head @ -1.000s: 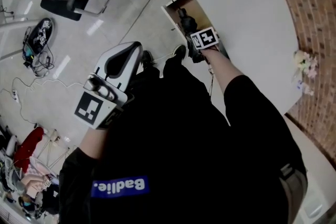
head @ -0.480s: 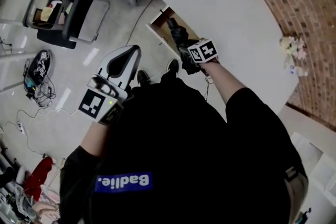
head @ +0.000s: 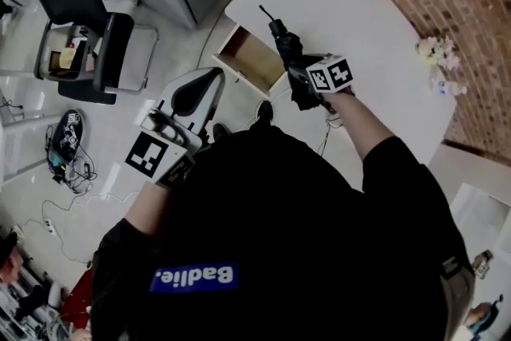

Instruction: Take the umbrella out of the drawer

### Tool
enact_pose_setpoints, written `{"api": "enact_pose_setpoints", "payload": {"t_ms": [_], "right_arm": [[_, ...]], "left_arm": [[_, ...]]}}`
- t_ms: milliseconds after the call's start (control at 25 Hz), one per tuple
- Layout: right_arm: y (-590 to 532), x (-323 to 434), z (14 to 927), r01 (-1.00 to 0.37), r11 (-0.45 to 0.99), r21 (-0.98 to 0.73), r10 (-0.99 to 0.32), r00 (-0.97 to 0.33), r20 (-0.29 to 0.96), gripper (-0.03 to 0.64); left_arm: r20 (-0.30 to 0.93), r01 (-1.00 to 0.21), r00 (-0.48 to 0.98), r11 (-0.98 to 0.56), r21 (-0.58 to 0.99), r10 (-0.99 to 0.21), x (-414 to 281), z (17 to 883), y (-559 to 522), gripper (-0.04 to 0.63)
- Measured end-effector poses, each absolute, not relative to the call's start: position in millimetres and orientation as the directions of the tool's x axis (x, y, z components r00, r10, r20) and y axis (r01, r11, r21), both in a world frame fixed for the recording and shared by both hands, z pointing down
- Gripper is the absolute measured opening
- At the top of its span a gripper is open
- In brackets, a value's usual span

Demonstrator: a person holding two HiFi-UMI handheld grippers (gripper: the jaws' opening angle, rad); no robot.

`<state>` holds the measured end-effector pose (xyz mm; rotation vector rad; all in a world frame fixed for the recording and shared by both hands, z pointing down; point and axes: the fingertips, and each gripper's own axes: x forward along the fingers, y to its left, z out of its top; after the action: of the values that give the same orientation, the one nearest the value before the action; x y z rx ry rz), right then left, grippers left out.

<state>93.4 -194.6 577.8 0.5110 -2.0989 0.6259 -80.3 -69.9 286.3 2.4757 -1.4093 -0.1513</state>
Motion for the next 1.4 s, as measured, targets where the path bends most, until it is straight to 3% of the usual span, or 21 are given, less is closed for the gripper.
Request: {"api": "enact_pose_setpoints", "payload": {"t_ms": [560, 1400], "right_arm": [[-281.6, 186.6, 601.3, -0.741, 0.650, -0.170, -0.259, -0.426, 0.867, 0.229], [-293.5, 189.4, 658.1, -0.782, 0.613, -0.112, -0.276, -0.345, 0.897, 0.246]], "left_arm": [[0.087, -0.813, 0.545, -0.500, 0.298, -0.834, -48.8, 291.8, -88.1, 0.000], [0.146, -0.830, 0.531, -0.477, 0.291, -0.835, -26.6, 302.8, -83.3, 0.000]]}}
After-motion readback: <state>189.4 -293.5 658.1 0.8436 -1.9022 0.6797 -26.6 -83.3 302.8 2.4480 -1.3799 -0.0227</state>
